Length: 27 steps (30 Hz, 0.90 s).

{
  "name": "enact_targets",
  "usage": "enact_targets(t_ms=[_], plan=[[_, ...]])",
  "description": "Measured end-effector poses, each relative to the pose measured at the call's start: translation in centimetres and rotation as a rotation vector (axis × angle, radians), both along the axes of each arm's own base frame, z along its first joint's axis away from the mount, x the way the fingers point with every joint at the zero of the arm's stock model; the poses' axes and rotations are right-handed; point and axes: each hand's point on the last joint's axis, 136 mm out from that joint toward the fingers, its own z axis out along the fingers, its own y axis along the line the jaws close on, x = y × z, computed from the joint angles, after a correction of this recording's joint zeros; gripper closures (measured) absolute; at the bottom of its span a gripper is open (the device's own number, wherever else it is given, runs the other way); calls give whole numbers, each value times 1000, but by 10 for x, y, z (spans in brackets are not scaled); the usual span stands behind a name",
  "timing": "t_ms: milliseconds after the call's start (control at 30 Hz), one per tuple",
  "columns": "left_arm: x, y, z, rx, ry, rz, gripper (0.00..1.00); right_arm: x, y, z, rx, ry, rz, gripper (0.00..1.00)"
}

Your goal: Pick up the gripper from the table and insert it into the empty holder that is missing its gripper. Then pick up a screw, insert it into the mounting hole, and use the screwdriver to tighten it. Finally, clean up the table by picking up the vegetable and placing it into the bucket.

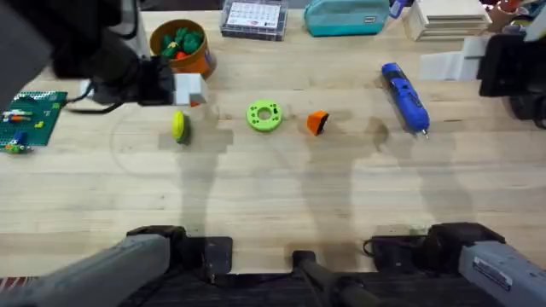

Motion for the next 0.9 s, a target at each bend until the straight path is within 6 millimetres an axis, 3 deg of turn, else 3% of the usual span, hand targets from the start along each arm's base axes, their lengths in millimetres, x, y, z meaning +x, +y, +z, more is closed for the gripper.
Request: enact_targets(t_ms=[233,567,900], plan=[[11,0,-42,-11,154,13,15,5,0,-11,-2,49,2,8],[53,12,-103,-56,196,66,15,6,0,-10,-3,42,3,8],[53,8,-140,-83,267,62,16,6,0,-10,-3,42,3,8]])
